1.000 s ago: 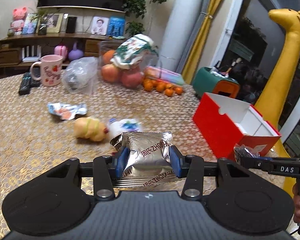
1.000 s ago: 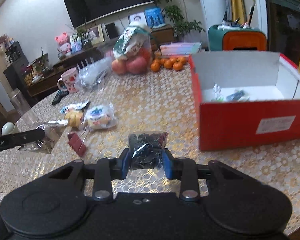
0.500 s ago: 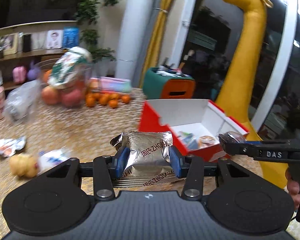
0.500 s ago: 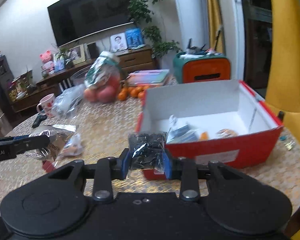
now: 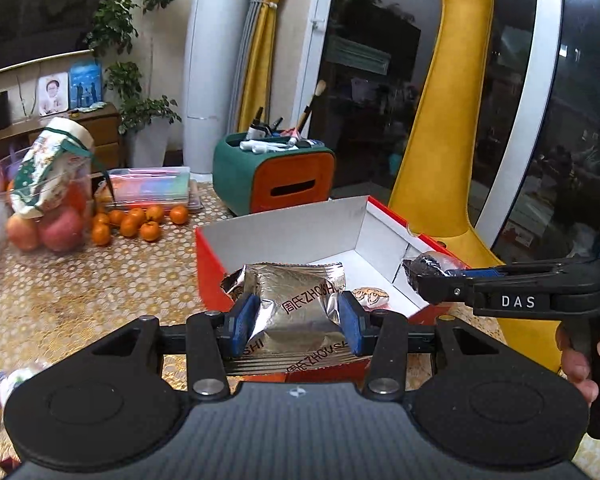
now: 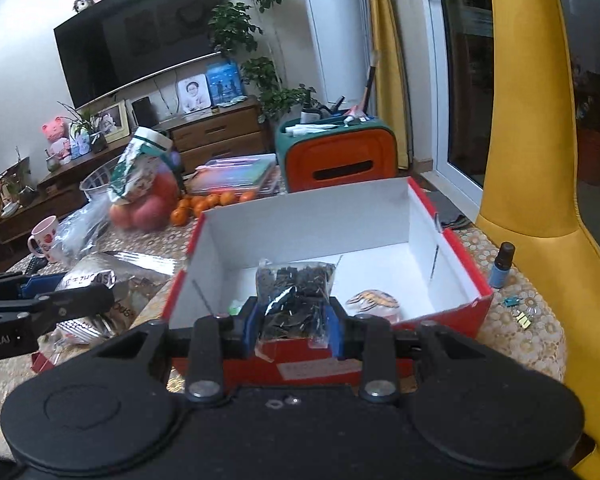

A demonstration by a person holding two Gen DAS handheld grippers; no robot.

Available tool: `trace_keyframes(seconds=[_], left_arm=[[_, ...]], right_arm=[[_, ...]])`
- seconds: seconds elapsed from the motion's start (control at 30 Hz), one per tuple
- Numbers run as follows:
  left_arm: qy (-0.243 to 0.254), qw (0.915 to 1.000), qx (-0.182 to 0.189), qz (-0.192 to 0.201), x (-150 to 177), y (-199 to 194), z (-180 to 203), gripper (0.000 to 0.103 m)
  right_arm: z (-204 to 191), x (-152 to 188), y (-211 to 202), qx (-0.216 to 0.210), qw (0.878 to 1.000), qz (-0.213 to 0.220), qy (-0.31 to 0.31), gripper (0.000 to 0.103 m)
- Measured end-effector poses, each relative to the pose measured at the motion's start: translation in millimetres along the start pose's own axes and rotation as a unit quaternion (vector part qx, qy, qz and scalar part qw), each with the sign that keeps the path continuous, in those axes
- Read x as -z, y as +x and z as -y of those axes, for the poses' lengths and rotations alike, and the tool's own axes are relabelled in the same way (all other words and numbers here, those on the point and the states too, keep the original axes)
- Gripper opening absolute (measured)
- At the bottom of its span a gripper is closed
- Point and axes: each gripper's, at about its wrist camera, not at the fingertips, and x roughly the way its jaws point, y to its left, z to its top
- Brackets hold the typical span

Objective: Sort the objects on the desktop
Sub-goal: 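Carry the silver packet and black bag with both grippers over the shoebox, then open the left gripper dropping the packet while the right gripper releases the black bag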

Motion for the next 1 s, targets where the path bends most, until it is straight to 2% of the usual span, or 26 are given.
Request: trace_keyframes(seconds=[0.2,0.47,0.63,0.77,1.0], left_arm=[[0.016,0.9996,-0.007,-0.023,-20.3,40.5,7.8,0.044],[0.014,0.9977,-0.011,-0.065,-41.1,92.3,9.7,0.044],[0.023,0.9961,-0.015,-0.084,-44.3,120.5,14.0,0.044],[0.053,0.9937,-0.023,-0.096,-43.2,141.2,21.7,0.044],[0.052,0.9907,-0.024,-0.123,-37.5,166.1,20.7,0.044]], right_arm=[[10.7,-11.2,17.3,0.010,1.000,-0.008,-0.015,0.033],[25.6,-24.8,52.7,0.028,0.999,-0.030,-0.032,0.033],[35.7,-33.5,75.9,0.043,0.997,-0.044,-0.048,0.033],[42.0,-35.9,96.0,0.053,0.995,-0.062,-0.061,0.033],[45.7,-36.2,125.6,0.052,0.991,-0.095,-0.077,0.033]])
